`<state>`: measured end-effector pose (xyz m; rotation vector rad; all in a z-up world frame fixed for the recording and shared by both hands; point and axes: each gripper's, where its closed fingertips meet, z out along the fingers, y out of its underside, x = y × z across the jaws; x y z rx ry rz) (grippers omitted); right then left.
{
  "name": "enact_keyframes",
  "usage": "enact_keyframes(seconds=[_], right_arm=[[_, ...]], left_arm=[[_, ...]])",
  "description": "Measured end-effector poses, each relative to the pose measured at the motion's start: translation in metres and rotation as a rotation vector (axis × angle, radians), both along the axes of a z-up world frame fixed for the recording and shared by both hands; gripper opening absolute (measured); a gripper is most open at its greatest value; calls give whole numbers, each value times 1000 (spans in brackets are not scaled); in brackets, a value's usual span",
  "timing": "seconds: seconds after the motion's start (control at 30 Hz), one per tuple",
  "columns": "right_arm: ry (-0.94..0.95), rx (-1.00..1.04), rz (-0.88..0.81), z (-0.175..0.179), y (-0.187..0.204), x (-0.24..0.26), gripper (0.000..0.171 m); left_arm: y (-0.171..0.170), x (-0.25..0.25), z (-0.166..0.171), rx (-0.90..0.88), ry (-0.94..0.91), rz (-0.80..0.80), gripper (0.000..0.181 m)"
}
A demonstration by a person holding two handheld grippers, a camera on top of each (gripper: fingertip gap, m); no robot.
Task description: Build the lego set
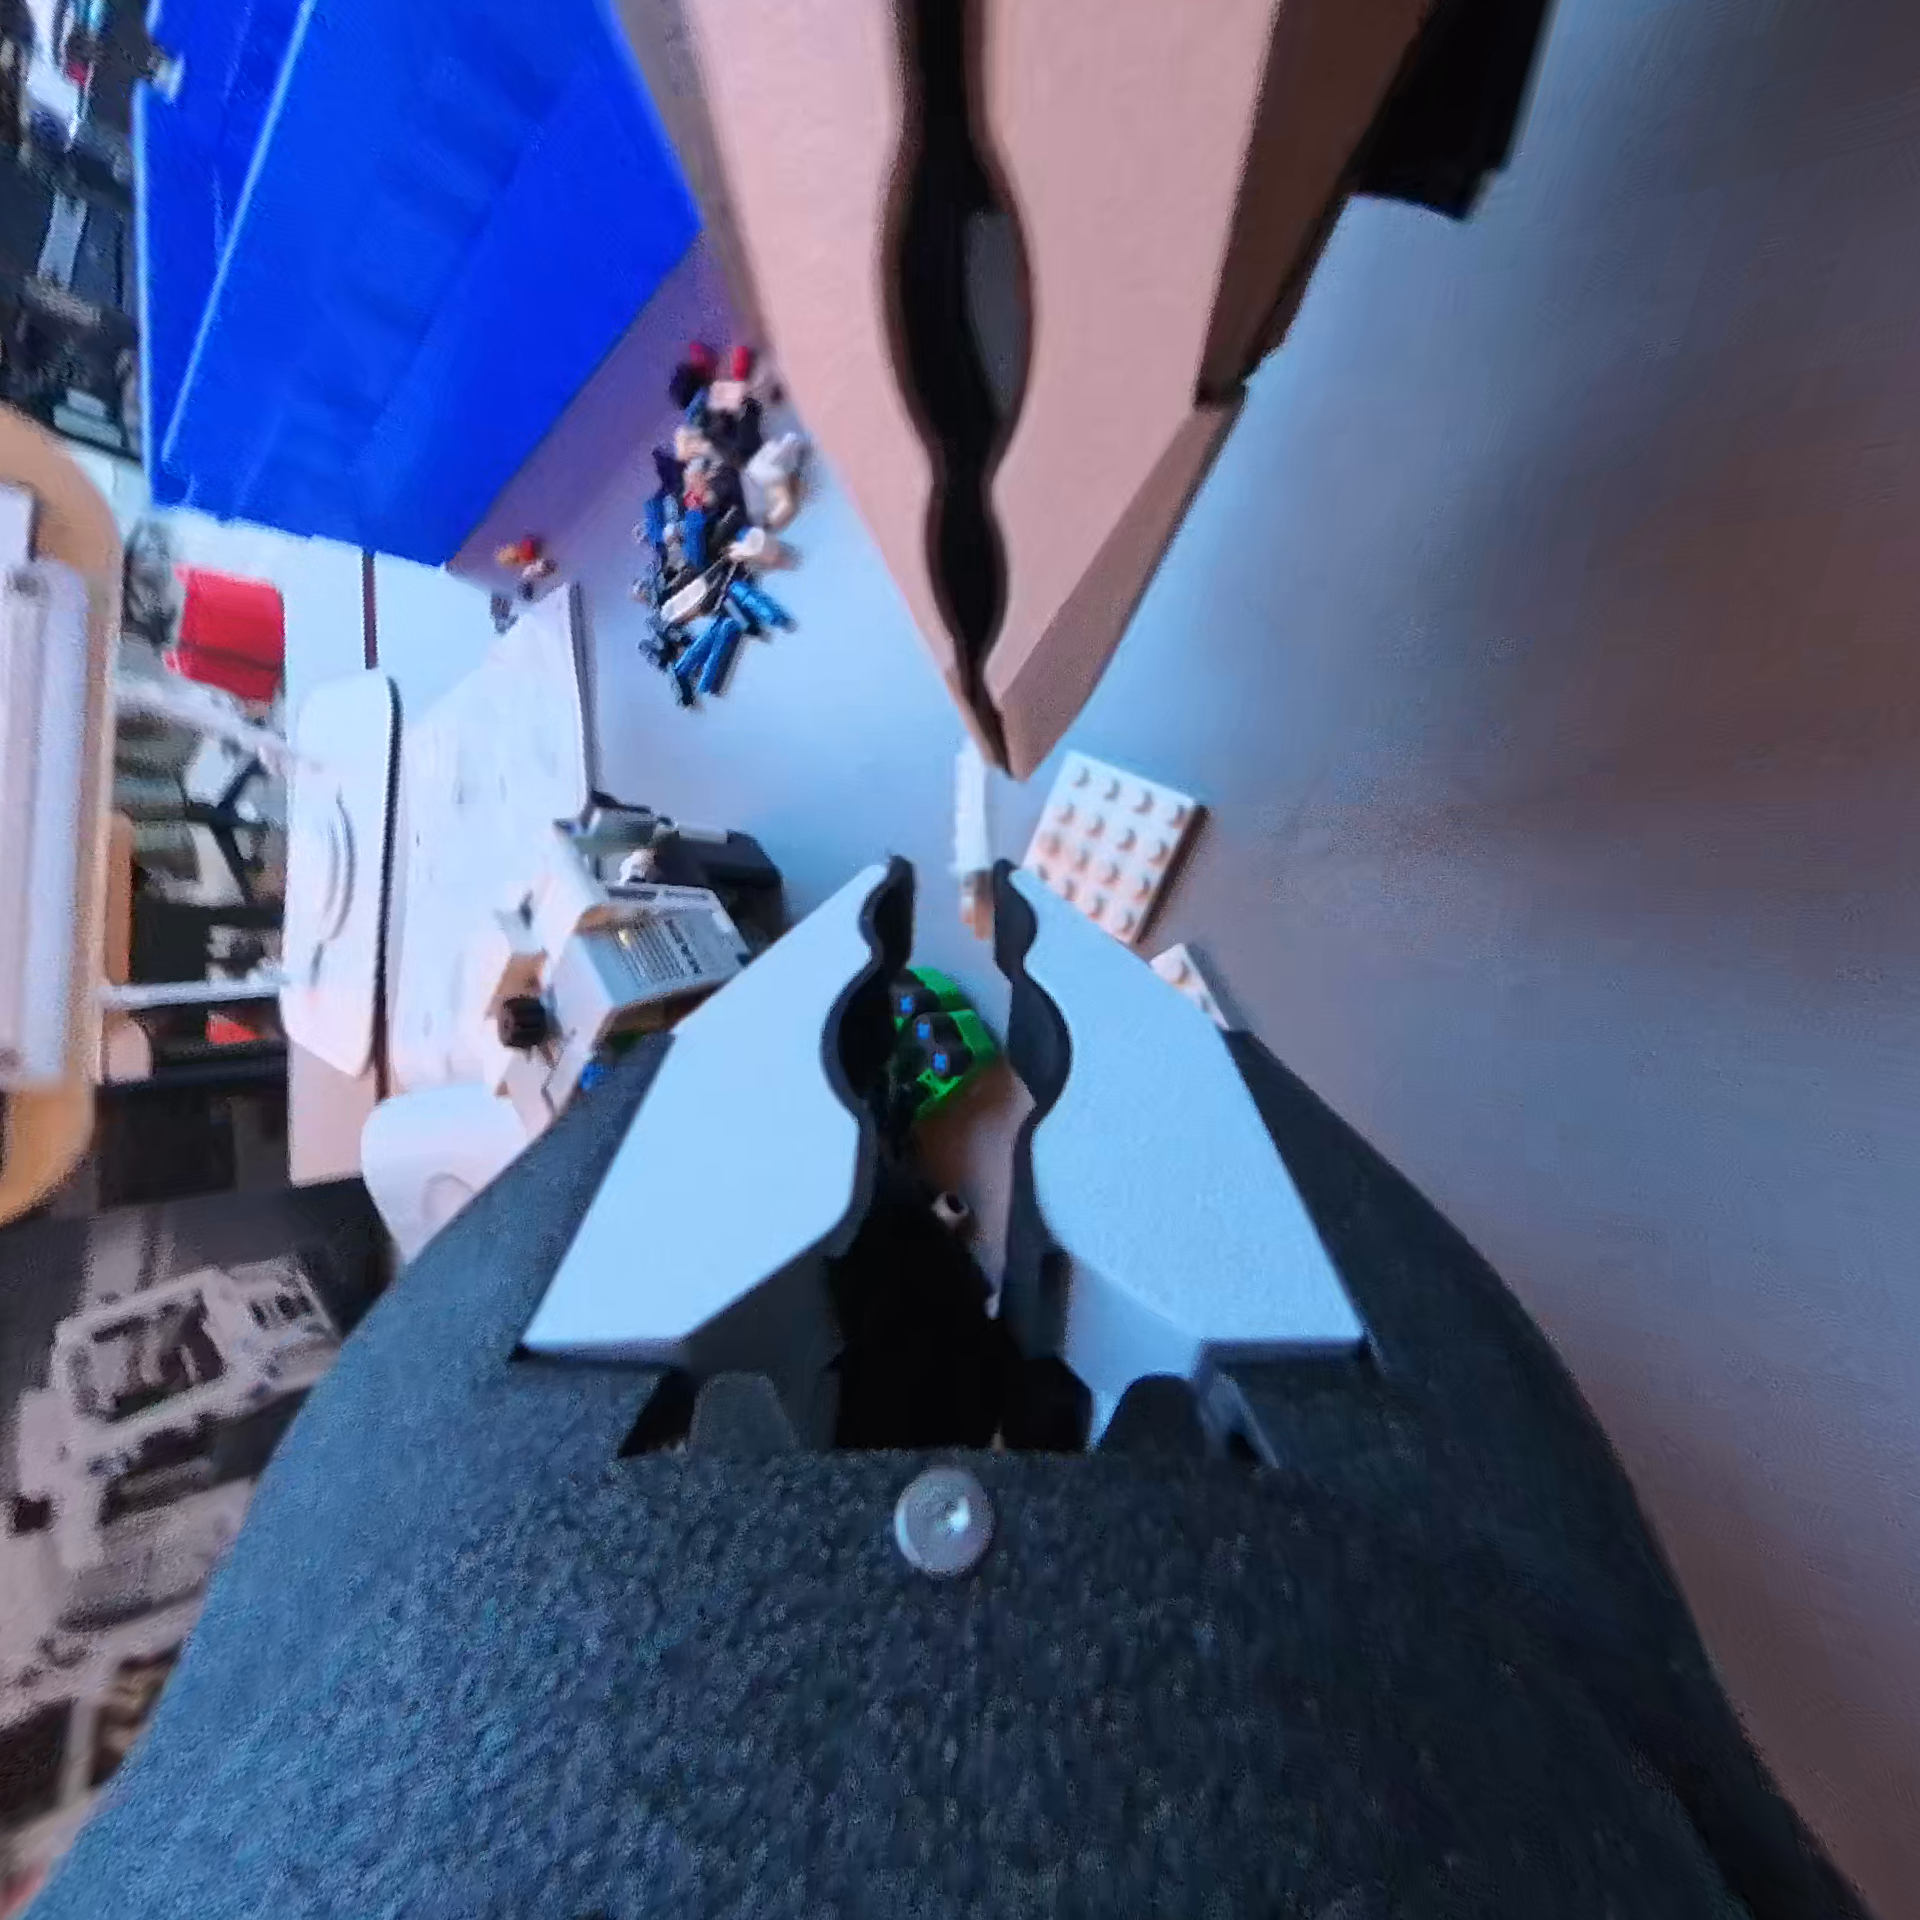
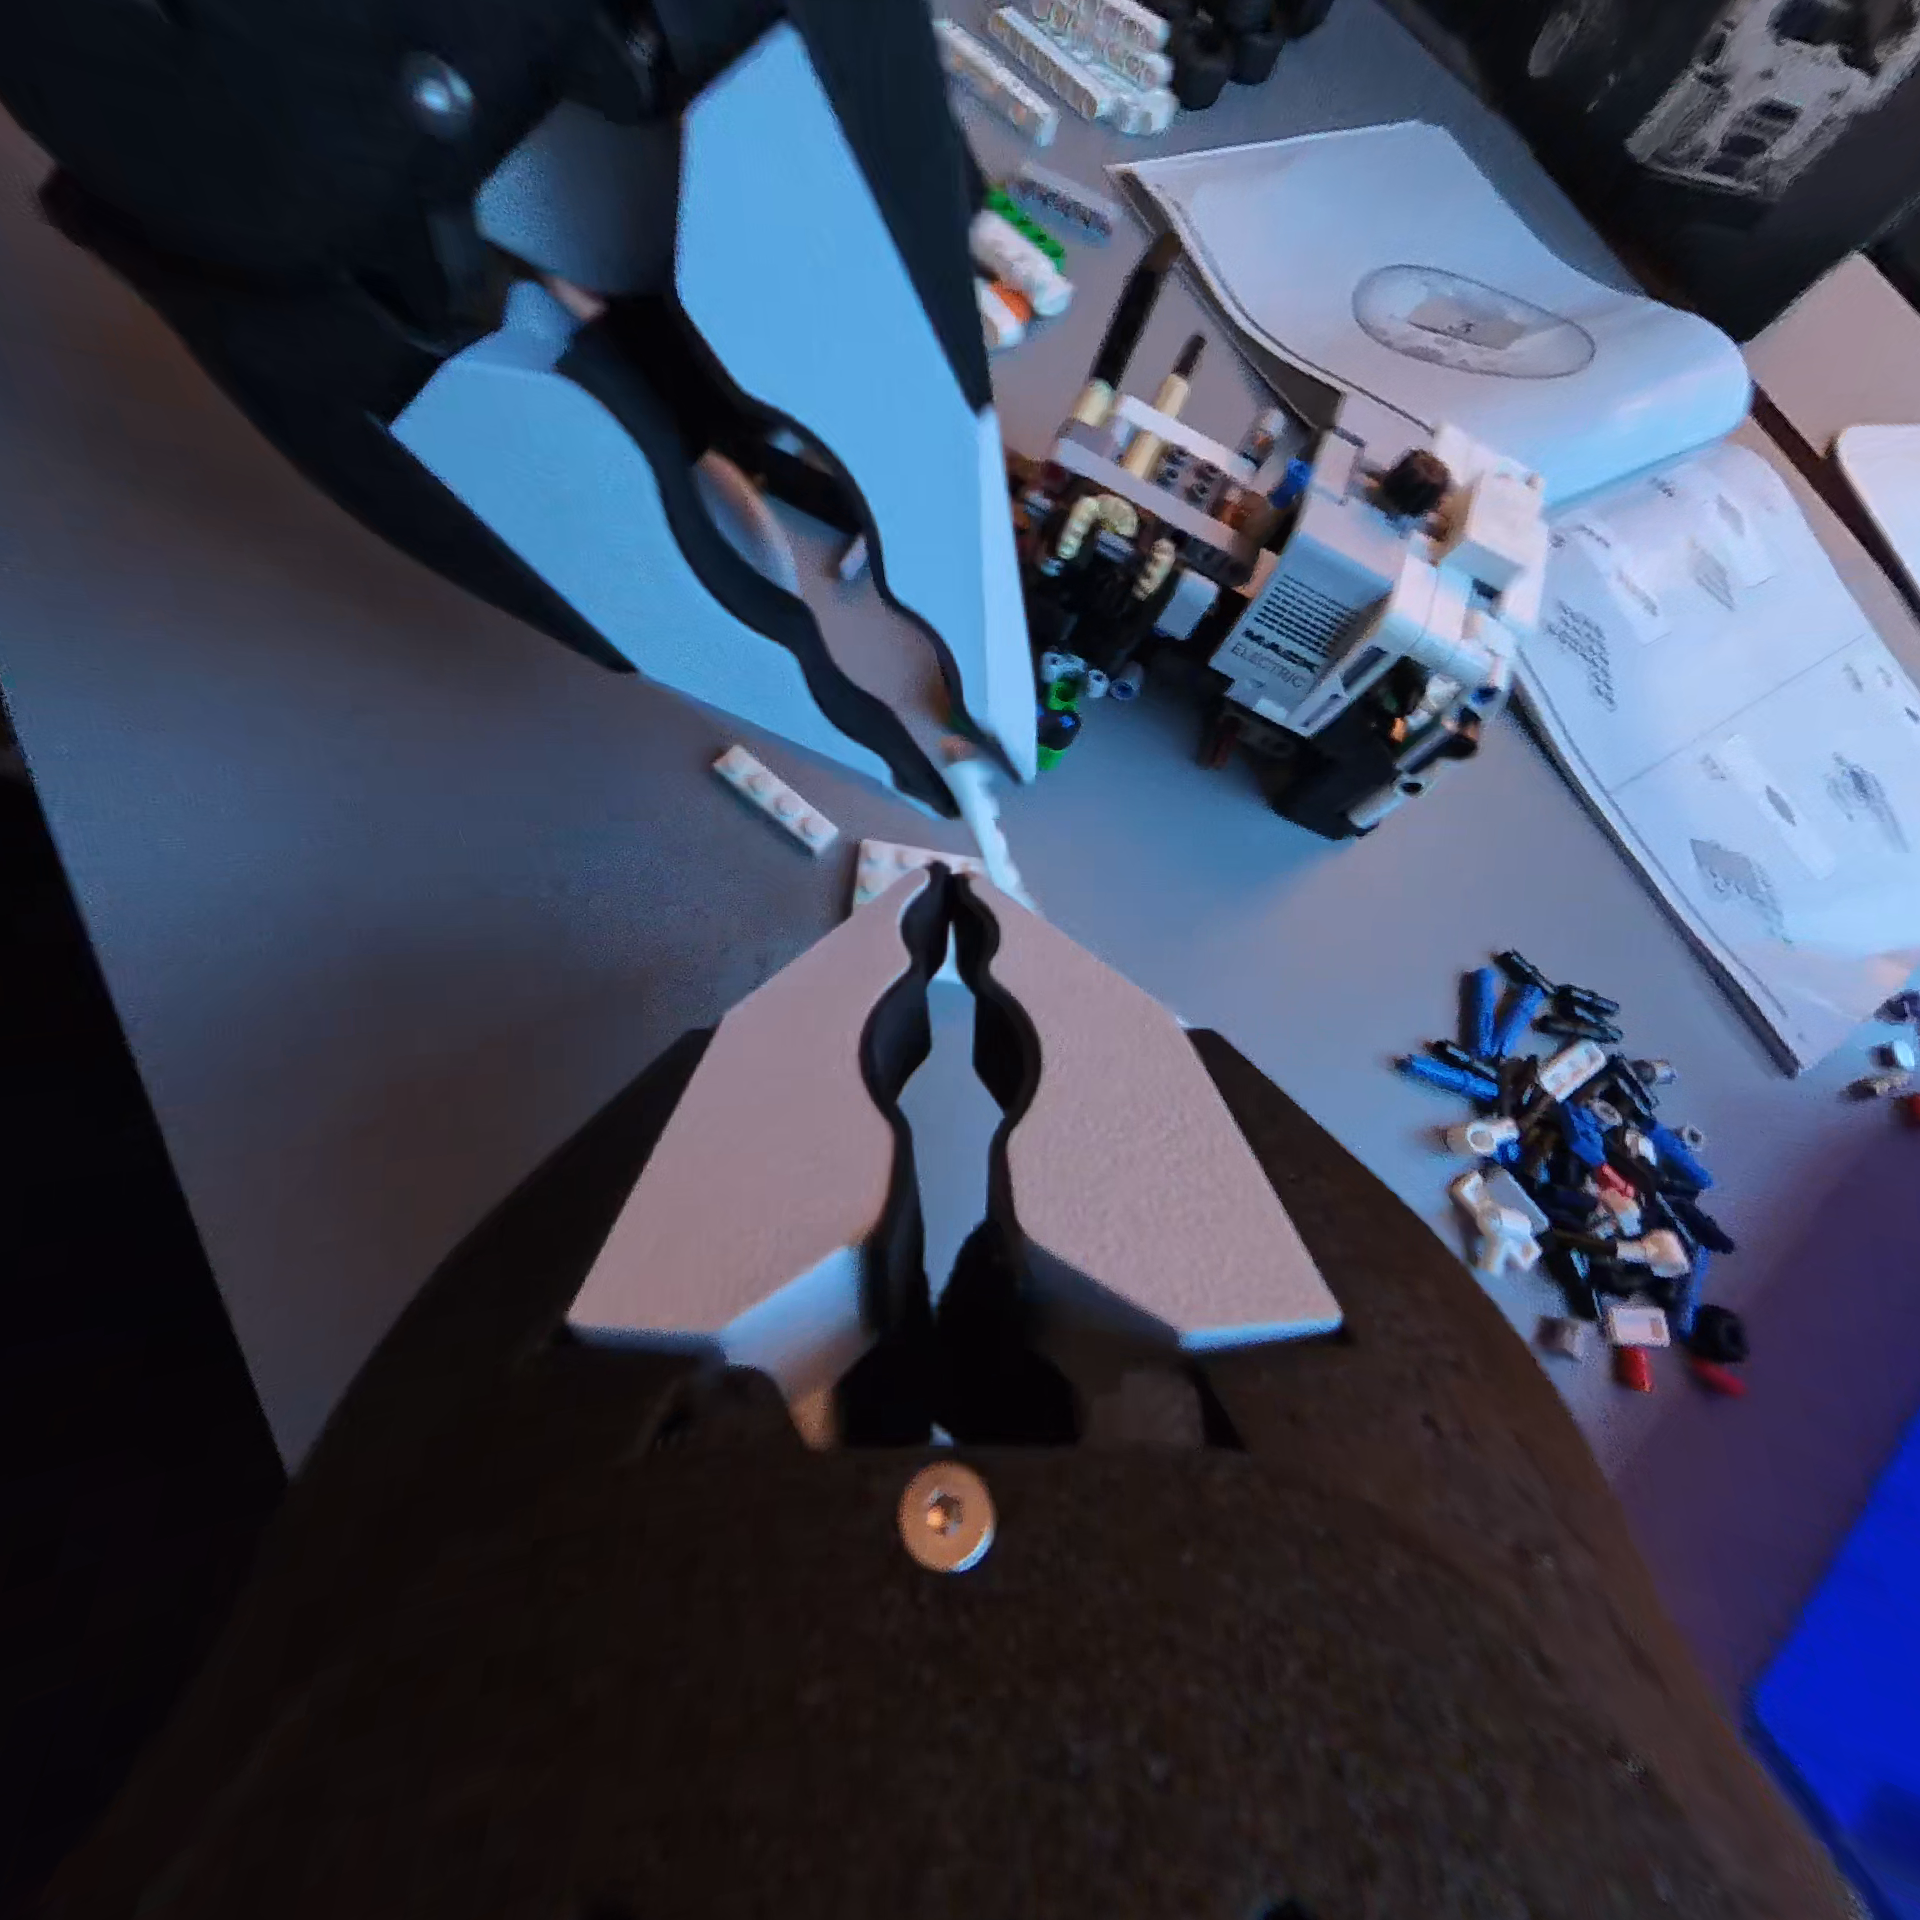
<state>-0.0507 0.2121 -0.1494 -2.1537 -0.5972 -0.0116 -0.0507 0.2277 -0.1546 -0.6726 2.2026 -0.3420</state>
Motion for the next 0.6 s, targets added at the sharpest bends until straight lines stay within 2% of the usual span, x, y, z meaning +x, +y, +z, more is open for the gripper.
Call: enact_keyframes(seconds=[0.03,0.1,0.17,0.3,0.4,0.53,0.6], right_arm=[[8,-4,-16,-1,-1,4,0],[38,-23,-24,-4,-6,7,0],[90,-55,-33,-7,-9,8,0],[104,-69,-36,-8,-8,21,1],[152,-104,-54,-13,3,36,12],[284,-124,-14,-17,13,43,15],[349,-98,-9,-12,12,46,15]], left_arm=[[1,0,2,-40,-7,45,21],[-3,-2,5,-153,-25,117,15],[-8,-6,5,-242,-32,171,17],[-4,-10,2,-307,-43,284,18],[-1,-8,-2,-392,-25,395,21],[-17,0,-19,-592,54,511,47],[-18,3,-23,-608,38,562,50]])
